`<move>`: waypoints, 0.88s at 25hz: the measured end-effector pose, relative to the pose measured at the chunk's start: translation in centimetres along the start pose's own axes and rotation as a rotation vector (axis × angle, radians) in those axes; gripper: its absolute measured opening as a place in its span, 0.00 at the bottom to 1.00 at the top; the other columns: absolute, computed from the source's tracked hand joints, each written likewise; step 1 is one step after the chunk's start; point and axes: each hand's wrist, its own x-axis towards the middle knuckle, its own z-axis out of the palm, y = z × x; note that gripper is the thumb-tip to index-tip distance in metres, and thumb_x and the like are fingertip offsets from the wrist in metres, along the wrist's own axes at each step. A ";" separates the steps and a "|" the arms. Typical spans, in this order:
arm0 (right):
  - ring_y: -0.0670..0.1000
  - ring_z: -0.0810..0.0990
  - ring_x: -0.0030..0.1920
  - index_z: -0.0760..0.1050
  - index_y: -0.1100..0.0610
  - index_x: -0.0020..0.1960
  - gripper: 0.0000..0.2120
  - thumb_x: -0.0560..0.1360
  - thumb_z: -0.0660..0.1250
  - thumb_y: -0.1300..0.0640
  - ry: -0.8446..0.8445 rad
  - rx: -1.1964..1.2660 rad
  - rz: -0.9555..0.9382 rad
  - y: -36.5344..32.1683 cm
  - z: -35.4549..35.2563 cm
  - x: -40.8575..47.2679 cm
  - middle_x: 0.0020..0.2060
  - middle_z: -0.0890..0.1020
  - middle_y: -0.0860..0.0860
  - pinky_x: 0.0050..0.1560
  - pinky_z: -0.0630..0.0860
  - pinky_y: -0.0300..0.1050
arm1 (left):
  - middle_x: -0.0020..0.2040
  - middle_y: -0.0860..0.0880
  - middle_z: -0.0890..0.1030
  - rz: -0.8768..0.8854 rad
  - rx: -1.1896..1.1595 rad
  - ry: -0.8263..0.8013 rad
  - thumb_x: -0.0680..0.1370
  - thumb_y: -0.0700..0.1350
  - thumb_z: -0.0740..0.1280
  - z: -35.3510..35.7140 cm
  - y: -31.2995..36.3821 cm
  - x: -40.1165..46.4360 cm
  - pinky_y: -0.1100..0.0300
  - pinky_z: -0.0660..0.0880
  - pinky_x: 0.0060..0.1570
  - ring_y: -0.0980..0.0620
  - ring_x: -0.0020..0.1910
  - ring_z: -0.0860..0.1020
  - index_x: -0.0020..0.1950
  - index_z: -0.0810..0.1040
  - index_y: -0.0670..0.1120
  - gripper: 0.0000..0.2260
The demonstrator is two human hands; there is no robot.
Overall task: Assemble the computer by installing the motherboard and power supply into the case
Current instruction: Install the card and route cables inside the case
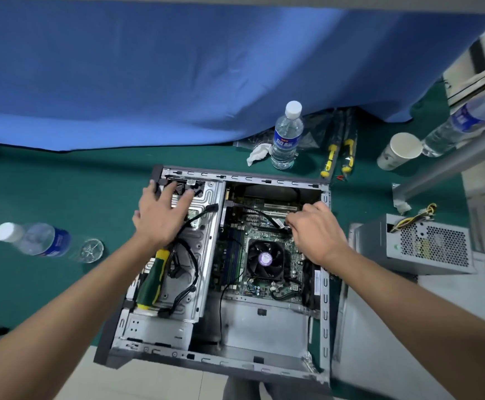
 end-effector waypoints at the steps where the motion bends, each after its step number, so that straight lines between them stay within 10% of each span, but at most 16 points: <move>1: 0.51 0.67 0.39 0.76 0.52 0.41 0.10 0.76 0.60 0.62 0.004 0.014 -0.004 0.0 0.0 0.0 0.36 0.79 0.50 0.54 0.67 0.46 | 0.81 0.47 0.49 0.028 0.007 -0.017 0.74 0.73 0.53 0.2 0.0 -0.9 0.38 0.47 0.74 0.46 0.80 0.49 0.77 0.62 0.59 0.35; 13: 0.50 0.71 0.43 0.79 0.50 0.47 0.11 0.80 0.59 0.58 -0.002 0.050 0.007 0.7 0.6 -0.2 0.38 0.78 0.48 0.54 0.68 0.44 | 0.81 0.46 0.40 0.065 0.373 -0.152 0.74 0.74 0.45 3.1 0.6 -2.6 0.35 0.37 0.72 0.41 0.78 0.33 0.81 0.45 0.58 0.38; 22: 0.49 0.72 0.39 0.80 0.50 0.43 0.10 0.79 0.62 0.57 0.022 0.026 0.013 0.5 0.5 -0.4 0.36 0.80 0.46 0.52 0.67 0.44 | 0.65 0.45 0.74 0.136 -0.106 0.116 0.84 0.49 0.59 1.3 0.1 -3.2 0.39 0.57 0.72 0.44 0.70 0.66 0.57 0.82 0.46 0.14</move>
